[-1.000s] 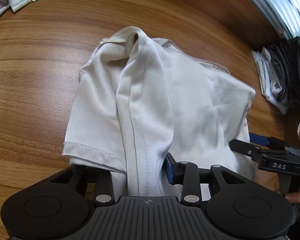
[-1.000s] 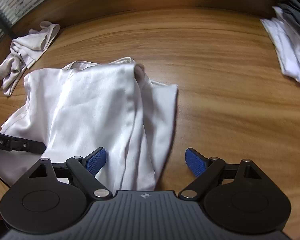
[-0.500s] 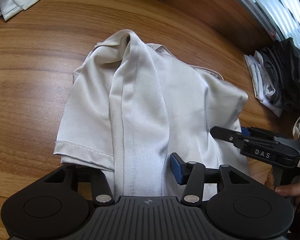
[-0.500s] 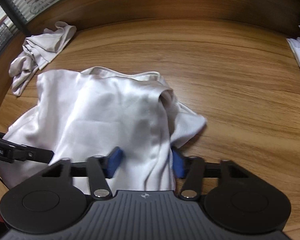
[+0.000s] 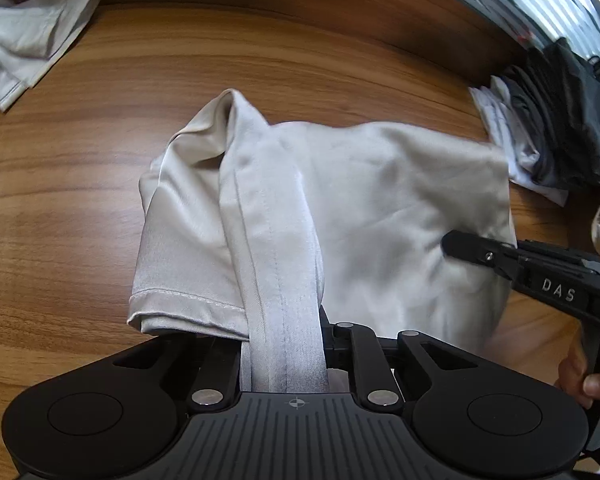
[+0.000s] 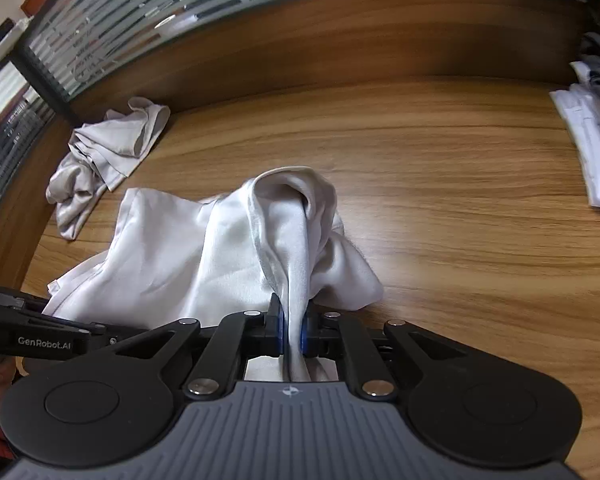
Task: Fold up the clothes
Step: 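Lift and carry the folded shirt with both tools to the clothes stack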
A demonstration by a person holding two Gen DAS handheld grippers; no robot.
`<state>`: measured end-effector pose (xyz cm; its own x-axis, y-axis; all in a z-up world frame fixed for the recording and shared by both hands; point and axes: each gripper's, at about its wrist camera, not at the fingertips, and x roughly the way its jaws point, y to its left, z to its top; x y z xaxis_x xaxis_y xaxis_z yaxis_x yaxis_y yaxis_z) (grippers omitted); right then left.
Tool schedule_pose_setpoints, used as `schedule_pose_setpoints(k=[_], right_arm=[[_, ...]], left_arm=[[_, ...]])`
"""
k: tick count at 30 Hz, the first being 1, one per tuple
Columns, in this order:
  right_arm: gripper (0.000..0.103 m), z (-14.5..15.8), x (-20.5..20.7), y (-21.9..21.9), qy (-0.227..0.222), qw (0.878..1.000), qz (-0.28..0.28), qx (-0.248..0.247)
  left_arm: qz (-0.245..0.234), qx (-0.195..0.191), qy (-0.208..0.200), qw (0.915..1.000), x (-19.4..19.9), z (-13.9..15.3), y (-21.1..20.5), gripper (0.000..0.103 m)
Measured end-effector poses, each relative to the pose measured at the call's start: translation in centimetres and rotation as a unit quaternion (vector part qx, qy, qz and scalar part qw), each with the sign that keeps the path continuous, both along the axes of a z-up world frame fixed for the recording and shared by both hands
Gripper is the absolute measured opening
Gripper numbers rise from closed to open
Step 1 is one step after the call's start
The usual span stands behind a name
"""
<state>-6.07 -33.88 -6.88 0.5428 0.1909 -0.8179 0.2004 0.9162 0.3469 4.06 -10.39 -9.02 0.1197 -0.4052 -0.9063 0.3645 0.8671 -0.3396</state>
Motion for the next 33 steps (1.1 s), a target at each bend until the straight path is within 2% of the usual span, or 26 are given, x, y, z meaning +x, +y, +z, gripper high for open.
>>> schedule_pose_setpoints(k=[7,12,22,28,33], right_arm=[[0.008,3.7,-3.7,-3.5,0.002,1.0,-0.02,-0.003],[0.008,7.5,-7.3,-8.4,-0.014,0.999,-0.029,-0.005],[0.007,18.6,-12.3,-21.3,-0.049,0.998,0.006,-0.024],[0.007,25.6,-12.5,-30.2,-0.053,0.998,0.025,-0.036],[0.007,30.5,-11.6,-37.4,-0.067,0.996,0.029,-0.046]], left_arm=[[-0.055,-0.016,-0.024,0.9981,-2.0,4.6,-4.9,0.017],[-0.061,-0.046,-0.024,0.9968,-3.7,8.1,-8.9,0.017],[-0.057,-0.124,-0.05,0.9893,-4.9,18.6,-19.8,0.016],[-0.092,-0.133,-0.067,0.9846,-3.6,24.7,-27.5,0.017],[-0.104,-0.132,-0.105,0.9802,-2.1,28.3,-33.0,0.017]])
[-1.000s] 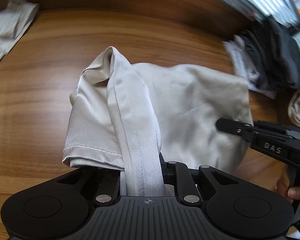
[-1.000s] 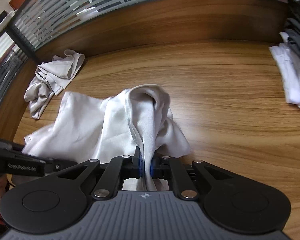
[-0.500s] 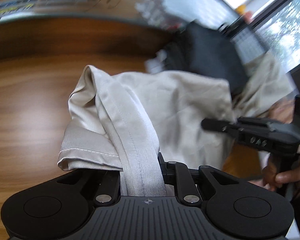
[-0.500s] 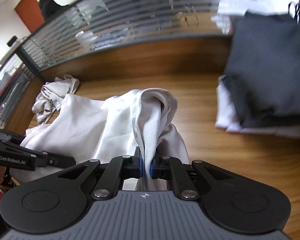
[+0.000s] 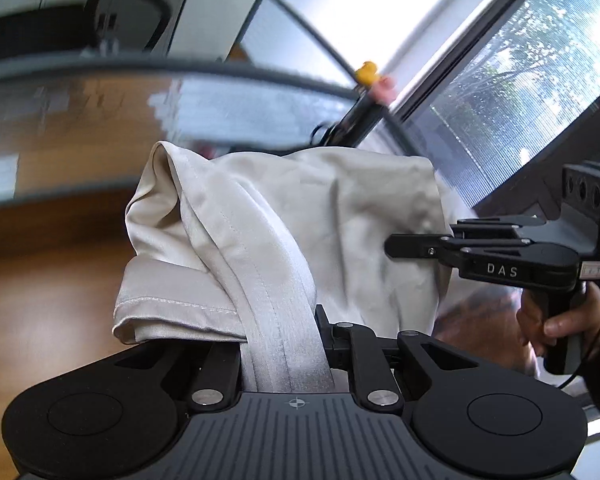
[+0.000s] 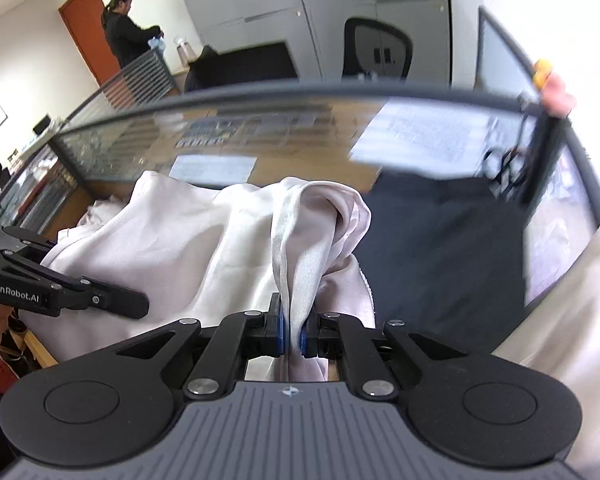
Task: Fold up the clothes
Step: 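Lift and carry the folded shirt with both tools to the clothes stack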
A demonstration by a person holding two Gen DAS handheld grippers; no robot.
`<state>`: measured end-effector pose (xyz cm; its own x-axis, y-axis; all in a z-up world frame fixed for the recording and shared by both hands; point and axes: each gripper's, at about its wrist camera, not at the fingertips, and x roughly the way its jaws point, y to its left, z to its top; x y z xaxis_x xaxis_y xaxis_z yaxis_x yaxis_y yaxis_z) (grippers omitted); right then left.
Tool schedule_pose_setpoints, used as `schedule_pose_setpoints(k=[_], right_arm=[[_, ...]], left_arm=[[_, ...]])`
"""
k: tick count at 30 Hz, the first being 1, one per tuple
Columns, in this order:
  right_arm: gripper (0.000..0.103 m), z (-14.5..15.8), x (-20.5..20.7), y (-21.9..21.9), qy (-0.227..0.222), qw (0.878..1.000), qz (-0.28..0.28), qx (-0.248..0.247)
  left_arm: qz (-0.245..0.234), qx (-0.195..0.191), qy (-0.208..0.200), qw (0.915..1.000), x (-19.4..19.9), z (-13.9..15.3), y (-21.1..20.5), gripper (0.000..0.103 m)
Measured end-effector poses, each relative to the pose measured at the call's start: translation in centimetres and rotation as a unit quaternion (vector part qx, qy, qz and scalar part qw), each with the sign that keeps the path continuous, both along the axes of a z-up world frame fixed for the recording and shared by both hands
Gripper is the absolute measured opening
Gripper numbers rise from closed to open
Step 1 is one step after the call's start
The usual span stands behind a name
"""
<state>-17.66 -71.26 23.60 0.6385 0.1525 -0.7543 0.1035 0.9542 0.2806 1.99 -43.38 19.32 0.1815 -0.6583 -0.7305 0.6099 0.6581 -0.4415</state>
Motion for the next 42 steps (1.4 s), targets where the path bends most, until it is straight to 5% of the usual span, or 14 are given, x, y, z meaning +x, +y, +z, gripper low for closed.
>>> schedule_pose_setpoints(k=[8,15,26,32,36,42], right_arm=[[0.007,4.1,2.6,-9.9,-0.041,0.999,-0.016,-0.019],[0.008,3.7,6.2,-16.3,-0.042,0.998,-0.026,-0.032],[0.008,-6.3,12.0,-17.5,0.085,0.995,0.018,-0.038],[0.026,-7.3,13.3,-15.5,0.111,0.989,0.051,-0.089],[0.048,-7.0,13.0,-14.7,0.111,0.986,0.043,-0.116],[0.056,-5.4,10.5,-14.4,0.094,0.986,0.016,-0.134]], left_arm=[[0.007,-0.005,-0.022,0.9997,3.8,3.0,-7.7,0.017],[0.026,-0.013,-0.026,0.9993,7.6,2.1,-11.9,0.017],[0.028,0.026,0.079,0.9962,9.3,-10.1,-12.4,0.019],[0.027,0.029,0.069,0.9968,8.2,-12.2,-10.4,0.039],[0.043,0.028,0.07,0.9962,8.6,-12.7,-8.4,0.051],[0.063,0.018,0.056,0.9963,8.9,-12.7,-6.0,0.059]])
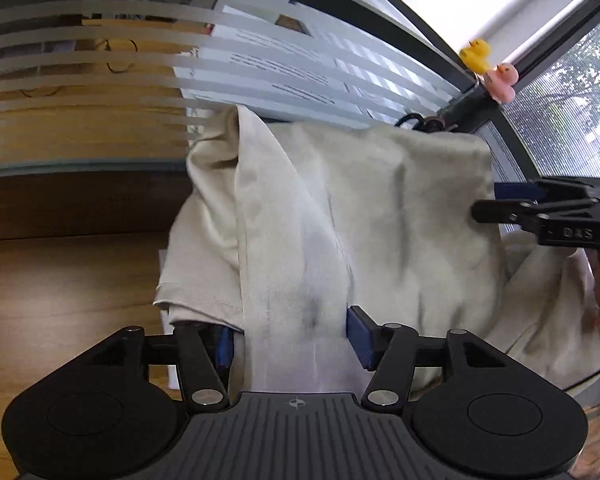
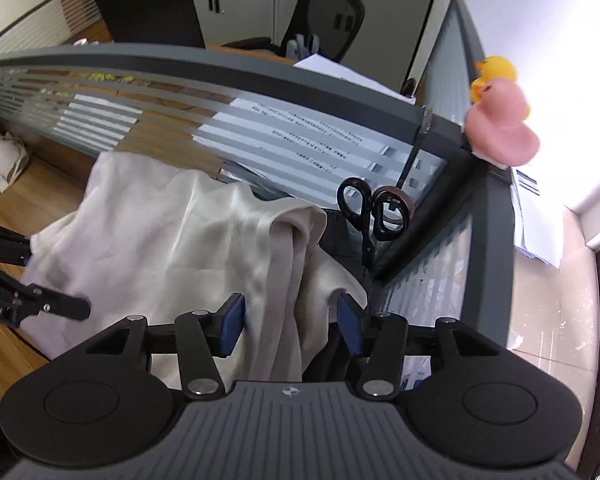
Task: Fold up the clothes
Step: 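Lift and carry the folded shirt with both tools to the clothes stack, then lower the shirt onto the clothes stack and open both tools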
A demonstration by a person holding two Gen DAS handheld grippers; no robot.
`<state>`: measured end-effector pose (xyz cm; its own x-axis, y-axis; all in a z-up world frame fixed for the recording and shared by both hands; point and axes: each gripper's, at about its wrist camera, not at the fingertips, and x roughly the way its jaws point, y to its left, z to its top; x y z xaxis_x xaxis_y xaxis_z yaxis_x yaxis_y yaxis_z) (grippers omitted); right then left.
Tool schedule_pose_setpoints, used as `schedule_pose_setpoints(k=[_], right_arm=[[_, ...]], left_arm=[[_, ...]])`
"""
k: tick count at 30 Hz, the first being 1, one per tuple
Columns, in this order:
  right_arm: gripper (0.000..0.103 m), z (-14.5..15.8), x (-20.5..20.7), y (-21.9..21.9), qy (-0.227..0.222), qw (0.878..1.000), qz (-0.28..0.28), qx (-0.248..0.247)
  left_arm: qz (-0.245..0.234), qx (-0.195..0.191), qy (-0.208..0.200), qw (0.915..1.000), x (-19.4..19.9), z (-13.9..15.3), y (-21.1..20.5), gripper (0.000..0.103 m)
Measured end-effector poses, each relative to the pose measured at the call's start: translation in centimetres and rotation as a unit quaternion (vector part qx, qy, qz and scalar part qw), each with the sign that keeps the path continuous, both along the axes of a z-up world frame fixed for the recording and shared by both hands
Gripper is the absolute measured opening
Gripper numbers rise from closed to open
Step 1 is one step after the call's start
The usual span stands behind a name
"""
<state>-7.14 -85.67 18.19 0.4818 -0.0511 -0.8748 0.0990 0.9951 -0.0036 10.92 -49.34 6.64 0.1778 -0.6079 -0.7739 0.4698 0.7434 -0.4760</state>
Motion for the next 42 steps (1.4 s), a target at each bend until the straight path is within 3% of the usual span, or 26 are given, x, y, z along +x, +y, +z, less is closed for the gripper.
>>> schedule_pose_setpoints(k=[4,7,12,19,22,24,25,26,27,30,37,40,42], right_arm=[[0.064,1.2,-1.7,0.8,-0.006,0.999,-0.021,0.047],[0.065,0.6,-2.3,1.6,0.008,0.998,-0.025,0.058],[0.078,-0.8,-2.2,2.0,0.042,0.996,-0.052,0.051],[0.08,-4.0,0.0,1.7,0.093,0.991,-0.082,0.054],[0.071,-4.9,0.8,2.0,0.094,0.99,-0.082,0.059],[0.046,-5.3,1.1,2.2,0.094,0.99,-0.08,0.065],[0.039,-5.5,1.2,2.4,0.094,0.99,-0.077,0.07],[0.023,-5.5,1.2,2.5,0.093,0.99,-0.074,0.077],[0.013,-5.5,1.1,2.6,0.091,0.99,-0.071,0.085],[0.01,-4.2,0.5,2.6,0.077,0.989,-0.076,0.105],[0.008,2.2,-1.6,1.5,0.029,0.988,-0.107,0.106],[0.009,4.0,-2.4,1.0,0.024,0.988,-0.121,0.094],[0.023,3.9,-2.3,0.6,0.033,0.987,-0.13,0.085]], left_arm=[[-0.002,-0.006,-0.012,0.9999,0.3,0.0,0.2,0.043],[-0.012,-0.006,-0.02,0.9997,0.4,-0.2,-0.3,0.038],[-0.015,-0.006,-0.016,0.9997,0.9,-0.5,-0.8,0.037],[-0.014,-0.015,0.0,0.9998,1.6,-1.3,-0.5,0.037],[-0.014,-0.02,0.006,0.9997,1.7,-1.7,-0.3,0.035],[-0.017,-0.025,0.01,0.9995,1.8,-2.0,-0.4,0.028],[-0.02,-0.028,0.011,0.9994,1.8,-2.0,-0.5,0.023],[-0.023,-0.032,0.011,0.9992,1.7,-2.0,-0.7,0.017],[-0.025,-0.036,0.009,0.999,1.6,-1.9,-0.9,0.017],[-0.027,-0.059,0.01,0.9979,1.5,-1.3,-1.3,0.015],[-0.054,-0.111,0.003,0.9924,1.0,1.6,-4.6,0.012],[-0.059,-0.102,-0.008,0.993,0.6,2.1,-6.2,0.013],[-0.058,-0.082,-0.009,0.9949,0.5,1.4,-6.4,0.014]])
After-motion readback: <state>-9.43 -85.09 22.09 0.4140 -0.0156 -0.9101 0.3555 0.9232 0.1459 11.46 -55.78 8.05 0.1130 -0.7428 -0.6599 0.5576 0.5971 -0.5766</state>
